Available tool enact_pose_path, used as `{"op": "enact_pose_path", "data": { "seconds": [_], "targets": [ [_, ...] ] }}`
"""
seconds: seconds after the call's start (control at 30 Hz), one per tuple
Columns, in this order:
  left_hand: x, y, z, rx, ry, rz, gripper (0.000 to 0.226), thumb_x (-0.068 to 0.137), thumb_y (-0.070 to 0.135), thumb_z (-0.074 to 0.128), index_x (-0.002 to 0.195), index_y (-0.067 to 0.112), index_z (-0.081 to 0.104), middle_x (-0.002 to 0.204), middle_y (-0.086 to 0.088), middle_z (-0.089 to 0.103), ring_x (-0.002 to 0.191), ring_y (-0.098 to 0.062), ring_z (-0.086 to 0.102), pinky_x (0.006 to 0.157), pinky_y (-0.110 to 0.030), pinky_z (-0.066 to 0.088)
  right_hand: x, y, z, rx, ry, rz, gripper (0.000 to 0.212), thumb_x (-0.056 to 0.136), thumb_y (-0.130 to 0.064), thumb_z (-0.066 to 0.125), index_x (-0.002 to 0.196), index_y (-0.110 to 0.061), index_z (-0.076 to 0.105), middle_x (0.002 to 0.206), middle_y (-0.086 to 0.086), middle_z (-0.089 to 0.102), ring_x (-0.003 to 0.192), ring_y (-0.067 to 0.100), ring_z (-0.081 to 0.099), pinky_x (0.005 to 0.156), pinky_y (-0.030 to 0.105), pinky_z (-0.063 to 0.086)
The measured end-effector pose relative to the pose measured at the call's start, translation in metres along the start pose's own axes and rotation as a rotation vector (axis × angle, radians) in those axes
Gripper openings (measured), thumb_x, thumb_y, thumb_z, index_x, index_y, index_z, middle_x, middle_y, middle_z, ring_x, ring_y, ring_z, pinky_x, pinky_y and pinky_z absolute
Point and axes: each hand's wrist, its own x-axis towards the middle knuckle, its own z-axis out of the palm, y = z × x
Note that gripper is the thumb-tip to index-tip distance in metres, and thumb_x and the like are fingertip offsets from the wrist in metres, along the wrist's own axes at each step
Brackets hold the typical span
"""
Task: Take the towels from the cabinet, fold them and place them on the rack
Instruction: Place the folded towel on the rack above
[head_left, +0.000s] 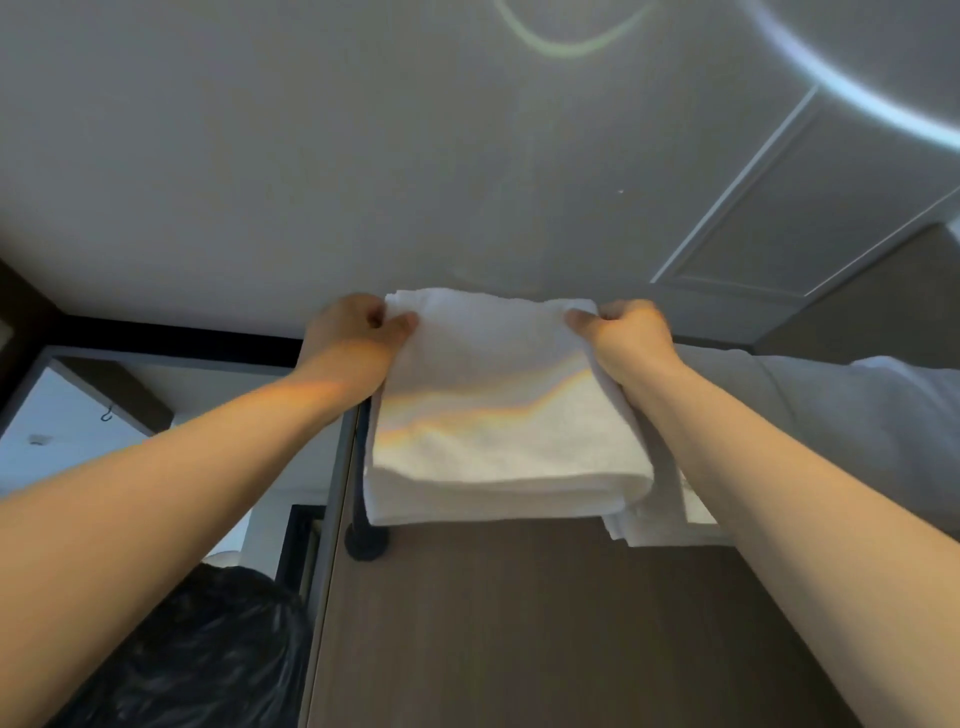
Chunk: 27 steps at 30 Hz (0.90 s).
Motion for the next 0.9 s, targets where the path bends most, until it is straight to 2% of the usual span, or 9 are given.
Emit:
{"op": "enact_pose_path", "data": {
  "seconds": [0.03,0.1,0.17,0.33,0.5,0.7,0.77,0.83,0.9],
  "targets": [
    [0.004,0.000,0.003,0.033,0.008,-0.023,0.041,0.096,0.034,0.052,0.063,0.012,0.046,0.060,-0.004,0.046,0.056,-0.016,0.043,0.050,-0.031,0.028,0.005,-0.001,0.003,-0.063,-0.019,-0.004,0.023,0.093,-0.026,0.067,0.085,-0.005,0.065,0.077,0.010,0.058,0.074,0.022,0.056,0.061,0.029,0.040],
    [0.010,0.000,0.009,0.073,0.027,-0.069,0.039,0.096,0.034,0.050,0.066,0.010,0.047,0.062,-0.004,0.045,0.054,-0.014,0.040,0.049,-0.029,0.027,0.014,-0.002,0.009,-0.289,-0.062,0.023,0.041,0.094,-0.034,0.064,0.115,0.001,0.065,0.113,0.015,0.066,0.108,0.028,0.062,0.085,0.030,0.045],
    [0.011,0.001,0.013,0.109,0.051,-0.086,0.042,0.097,0.036,0.048,0.065,0.010,0.045,0.061,-0.003,0.045,0.054,-0.013,0.040,0.048,-0.029,0.026,0.014,-0.003,0.011,-0.501,-0.062,0.011,0.048,0.097,-0.041,0.058,0.122,-0.001,0.062,0.128,0.017,0.062,0.120,0.033,0.057,0.093,0.033,0.045],
    [-0.010,-0.011,0.013,0.129,0.037,-0.024,0.050,0.096,0.039,0.049,0.056,0.016,0.030,0.050,0.001,0.034,0.046,-0.015,0.032,0.047,-0.029,0.018,-0.010,0.007,0.004,-0.414,-0.080,-0.082,0.035,0.099,-0.037,0.053,0.094,-0.002,0.060,0.090,0.019,0.058,0.092,0.034,0.054,0.073,0.033,0.038],
    [-0.025,-0.022,0.008,0.026,0.007,0.017,0.049,0.093,0.043,0.054,0.059,0.016,0.033,0.053,0.003,0.036,0.048,-0.014,0.036,0.047,-0.030,0.023,-0.050,0.012,-0.011,-0.203,-0.164,-0.020,0.048,0.090,-0.036,0.064,0.128,-0.009,0.051,0.124,0.005,0.060,0.114,0.026,0.057,0.083,0.031,0.043],
    [-0.045,-0.032,0.006,-0.180,-0.029,-0.004,0.027,0.090,0.041,0.061,0.074,0.020,0.057,0.067,0.009,0.060,0.059,-0.005,0.057,0.052,-0.025,0.039,-0.082,0.027,-0.016,-0.078,-0.268,0.095,0.030,0.091,-0.039,0.064,0.104,-0.013,0.062,0.093,0.000,0.067,0.080,0.015,0.063,0.061,0.030,0.047],
    [-0.043,-0.027,0.003,-0.204,-0.005,-0.013,0.023,0.090,0.039,0.063,0.073,0.024,0.056,0.067,0.012,0.060,0.059,-0.002,0.056,0.052,-0.023,0.036,-0.090,0.031,-0.018,0.005,-0.363,0.209,0.036,0.092,-0.043,0.062,0.097,-0.008,0.065,0.080,0.010,0.064,0.068,0.019,0.059,0.059,0.029,0.042],
    [-0.042,-0.022,-0.001,-0.202,-0.015,-0.038,0.024,0.090,0.041,0.063,0.075,0.023,0.057,0.071,0.008,0.061,0.062,-0.006,0.057,0.051,-0.024,0.038,-0.094,0.033,-0.018,0.064,-0.385,0.239,0.035,0.094,-0.038,0.062,0.092,-0.004,0.069,0.087,0.029,0.067,0.069,0.030,0.059,0.062,0.037,0.040],
    [-0.049,-0.020,-0.008,-0.256,-0.113,-0.082,0.026,0.089,0.045,0.062,0.079,0.021,0.061,0.071,0.007,0.065,0.057,-0.003,0.061,0.051,-0.018,0.044,-0.094,0.030,-0.018,0.112,-0.308,0.191,0.032,0.095,-0.031,0.061,0.089,-0.001,0.069,0.094,0.029,0.070,0.072,0.035,0.067,0.062,0.037,0.044]
  ]
}}
